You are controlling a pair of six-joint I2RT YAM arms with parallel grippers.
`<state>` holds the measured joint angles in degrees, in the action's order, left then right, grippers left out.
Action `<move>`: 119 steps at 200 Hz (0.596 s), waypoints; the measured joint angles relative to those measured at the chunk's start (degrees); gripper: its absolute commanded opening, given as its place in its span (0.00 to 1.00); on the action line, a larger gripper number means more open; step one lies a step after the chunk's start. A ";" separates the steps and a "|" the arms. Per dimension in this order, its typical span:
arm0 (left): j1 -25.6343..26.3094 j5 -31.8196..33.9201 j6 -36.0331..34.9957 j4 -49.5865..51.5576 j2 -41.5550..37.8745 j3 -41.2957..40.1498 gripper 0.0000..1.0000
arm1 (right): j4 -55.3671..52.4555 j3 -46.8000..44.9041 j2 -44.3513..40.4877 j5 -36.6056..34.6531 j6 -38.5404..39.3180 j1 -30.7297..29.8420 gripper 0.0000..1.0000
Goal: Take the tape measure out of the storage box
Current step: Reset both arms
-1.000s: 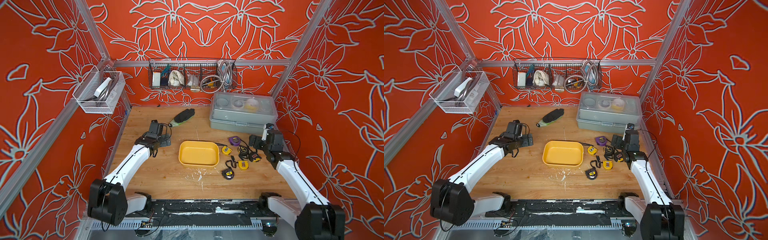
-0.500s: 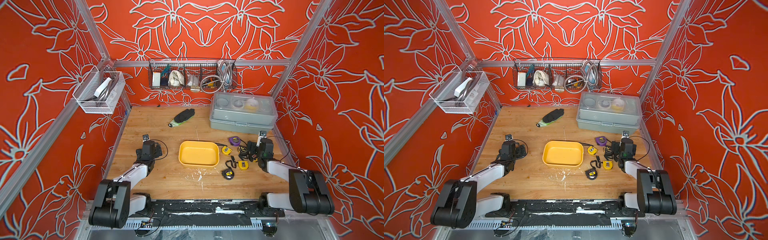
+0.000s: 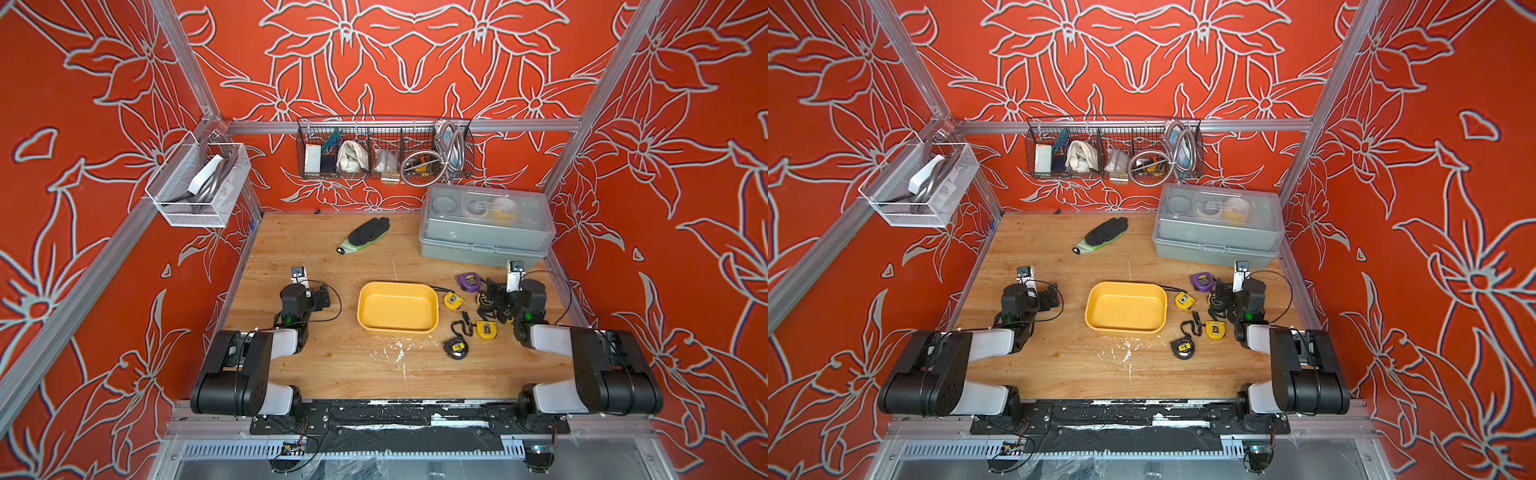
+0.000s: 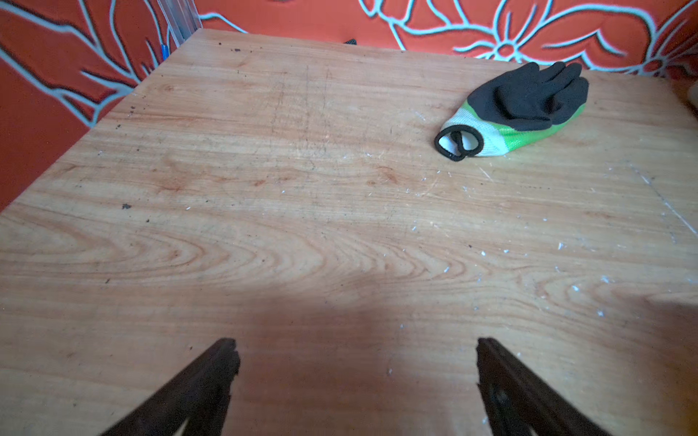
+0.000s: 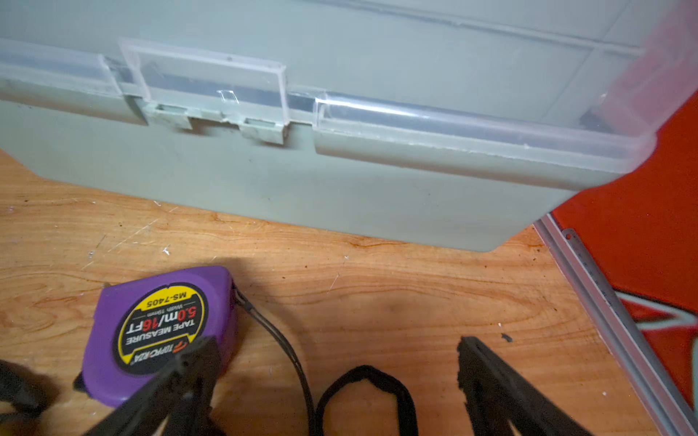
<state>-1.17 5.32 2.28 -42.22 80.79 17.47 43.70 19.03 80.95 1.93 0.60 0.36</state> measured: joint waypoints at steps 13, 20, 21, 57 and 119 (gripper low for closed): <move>0.00 -0.15 -0.02 -0.42 0.00 0.00 1.00 | 0.11 0.00 0.00 0.11 0.02 0.00 1.00; 0.00 -0.17 -0.09 -0.55 0.00 0.00 1.00 | 0.11 0.00 0.00 0.11 0.07 0.00 0.99; 0.00 -0.20 -0.13 -0.57 0.00 0.00 1.00 | 0.11 0.00 0.00 0.11 0.07 0.00 0.99; 0.04 -0.55 -0.46 -0.76 0.00 -0.02 1.00 | 0.15 0.00 0.00 0.15 0.13 0.00 0.99; 0.04 -0.59 -0.90 -0.76 0.00 0.00 1.00 | 0.20 0.00 0.00 0.31 0.15 0.00 1.00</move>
<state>-1.13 4.73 1.39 -42.98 80.79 17.47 43.90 19.03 80.95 2.24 0.75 0.36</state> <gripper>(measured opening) 0.998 0.995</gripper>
